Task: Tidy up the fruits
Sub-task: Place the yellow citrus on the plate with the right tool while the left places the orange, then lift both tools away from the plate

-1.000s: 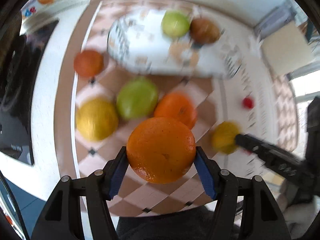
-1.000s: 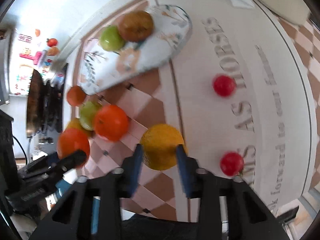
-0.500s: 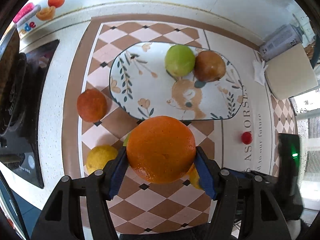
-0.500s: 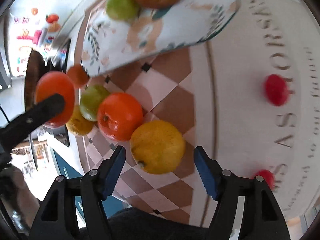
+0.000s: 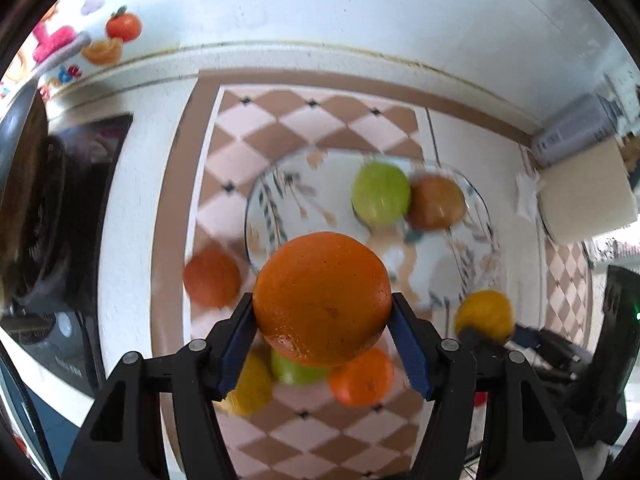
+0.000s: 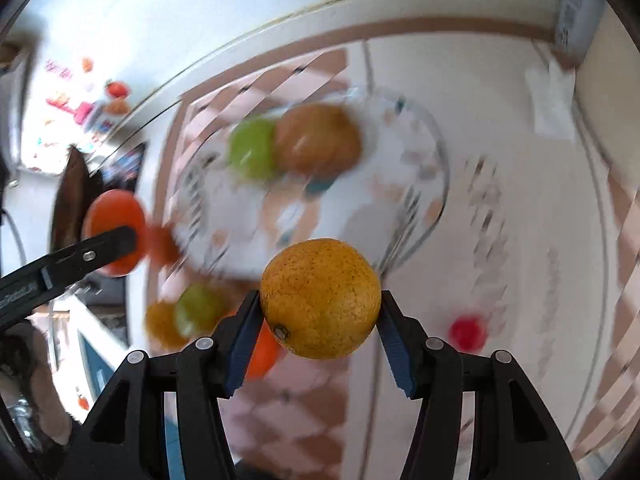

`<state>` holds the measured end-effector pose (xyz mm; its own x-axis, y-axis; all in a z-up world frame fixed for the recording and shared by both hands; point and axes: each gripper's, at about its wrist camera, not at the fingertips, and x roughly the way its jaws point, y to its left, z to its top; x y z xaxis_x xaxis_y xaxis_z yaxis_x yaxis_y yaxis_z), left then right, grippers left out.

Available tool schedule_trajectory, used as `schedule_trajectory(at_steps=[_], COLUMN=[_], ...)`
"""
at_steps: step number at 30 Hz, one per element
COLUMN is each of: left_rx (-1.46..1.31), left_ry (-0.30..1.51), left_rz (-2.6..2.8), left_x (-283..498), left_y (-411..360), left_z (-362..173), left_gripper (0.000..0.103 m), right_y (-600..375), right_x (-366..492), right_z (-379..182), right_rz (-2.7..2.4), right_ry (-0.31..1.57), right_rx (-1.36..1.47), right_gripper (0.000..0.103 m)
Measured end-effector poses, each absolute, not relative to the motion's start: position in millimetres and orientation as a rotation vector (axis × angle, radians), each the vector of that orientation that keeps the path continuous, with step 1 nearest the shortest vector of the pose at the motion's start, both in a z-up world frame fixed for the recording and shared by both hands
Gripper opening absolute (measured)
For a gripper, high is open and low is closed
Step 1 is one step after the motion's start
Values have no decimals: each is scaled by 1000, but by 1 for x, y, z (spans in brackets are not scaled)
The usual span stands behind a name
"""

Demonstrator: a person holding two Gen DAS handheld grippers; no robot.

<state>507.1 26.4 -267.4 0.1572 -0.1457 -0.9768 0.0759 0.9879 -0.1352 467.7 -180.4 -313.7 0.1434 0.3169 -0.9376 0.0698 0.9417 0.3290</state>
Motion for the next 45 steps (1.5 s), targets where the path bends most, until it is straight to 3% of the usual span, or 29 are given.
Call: schedule_trajectory(at_steps=[10, 19, 21, 23, 27, 30, 31, 45], left_rx=[-9, -41, -42, -40, -28, -6, -3, 65], left_ry=[1563, 1663, 1661, 1663, 1650, 1606, 1590, 1359], left_rz=[-107, -112, -114, -114, -100, -98, -98, 4], left_x=[611, 623, 622, 623, 620, 616, 612, 516], left_y=[20, 19, 21, 23, 20, 20, 21, 34], left_z=[-338, -363, -365, -366, -356, -341, -335, -263], left_gripper=[63, 64, 64, 64, 69, 87, 89, 89], right_y=[-167, -166, -168, -171, -175, -173, -171, -163], right_x=[522, 527, 528, 529, 532, 527, 524, 465], right_z=[-348, -363, -365, -363, -355, -344, -340, -272], right_rz=[180, 158, 154, 138, 92, 56, 43, 17], right_ry=[1508, 1555, 1563, 1561, 1543, 1523, 1514, 1395], right_rx=[242, 278, 284, 274, 239, 176, 149, 105], right_gripper=[60, 61, 66, 83, 89, 93, 93, 93])
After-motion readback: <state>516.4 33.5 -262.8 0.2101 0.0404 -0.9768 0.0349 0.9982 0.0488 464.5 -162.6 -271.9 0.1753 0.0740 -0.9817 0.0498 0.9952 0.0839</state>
